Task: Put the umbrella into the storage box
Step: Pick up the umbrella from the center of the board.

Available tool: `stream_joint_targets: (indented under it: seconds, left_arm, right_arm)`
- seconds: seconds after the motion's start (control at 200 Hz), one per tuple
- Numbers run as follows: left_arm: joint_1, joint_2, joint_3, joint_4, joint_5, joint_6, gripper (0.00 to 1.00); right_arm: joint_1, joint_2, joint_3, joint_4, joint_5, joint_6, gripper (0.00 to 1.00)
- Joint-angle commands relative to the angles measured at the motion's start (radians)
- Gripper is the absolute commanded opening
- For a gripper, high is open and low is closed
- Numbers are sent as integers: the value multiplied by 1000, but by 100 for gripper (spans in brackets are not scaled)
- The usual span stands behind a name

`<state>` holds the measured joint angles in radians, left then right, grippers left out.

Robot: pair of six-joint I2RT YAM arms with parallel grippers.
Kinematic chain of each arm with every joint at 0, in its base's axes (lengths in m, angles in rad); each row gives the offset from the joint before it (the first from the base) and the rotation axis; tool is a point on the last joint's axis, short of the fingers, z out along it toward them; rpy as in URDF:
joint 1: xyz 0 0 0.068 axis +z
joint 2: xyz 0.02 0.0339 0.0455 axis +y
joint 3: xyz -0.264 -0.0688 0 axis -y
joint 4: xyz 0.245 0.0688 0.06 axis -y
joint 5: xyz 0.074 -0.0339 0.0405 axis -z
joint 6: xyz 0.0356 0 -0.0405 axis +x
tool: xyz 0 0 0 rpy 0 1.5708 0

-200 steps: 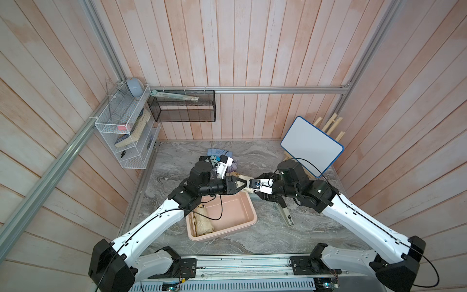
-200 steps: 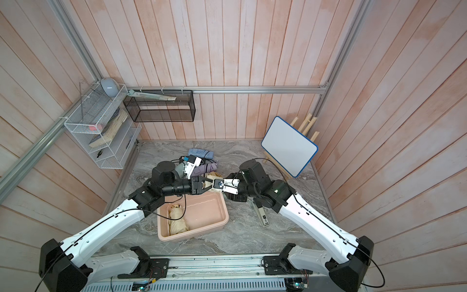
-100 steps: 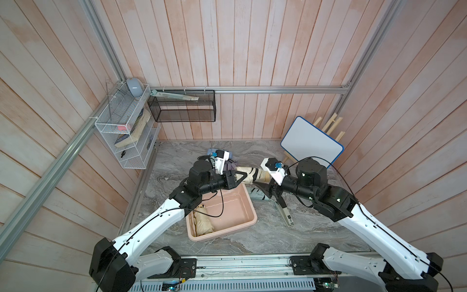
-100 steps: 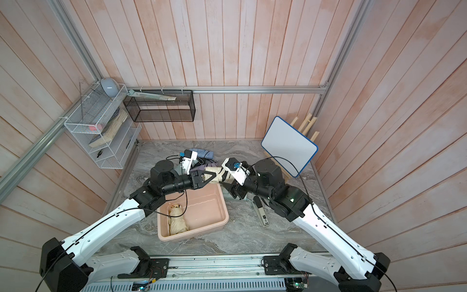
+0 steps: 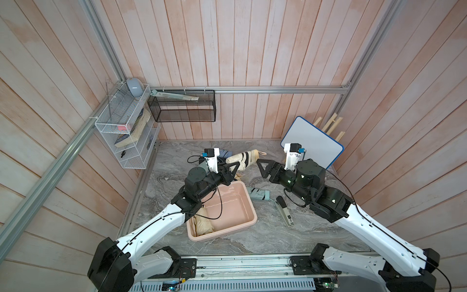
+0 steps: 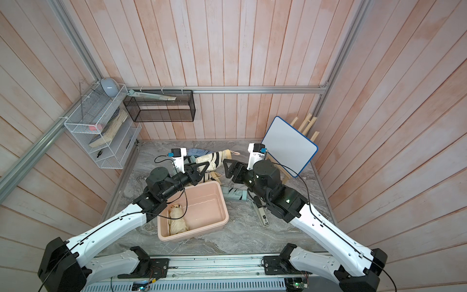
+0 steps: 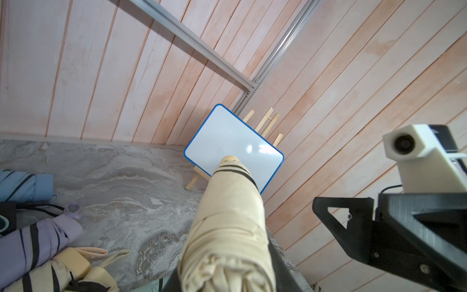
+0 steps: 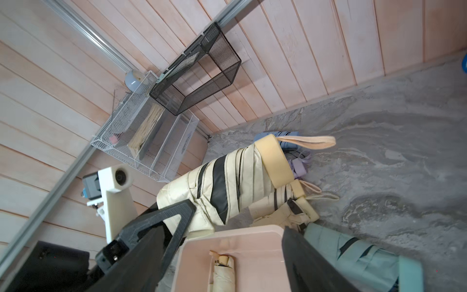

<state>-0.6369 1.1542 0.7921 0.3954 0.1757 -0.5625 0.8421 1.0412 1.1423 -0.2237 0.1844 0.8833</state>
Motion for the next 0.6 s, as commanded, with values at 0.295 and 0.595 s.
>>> stream_joint_targets:
  seconds: [0.295,0.595]
  left_arm:
    - [-16,-60,-33,320,25,346,0]
    - [-49,-83,-40,323,31,512,0]
  right_arm:
    - [40,112,-2,366,-73,583,88]
    - [45,159,-22,410,-89,668,91]
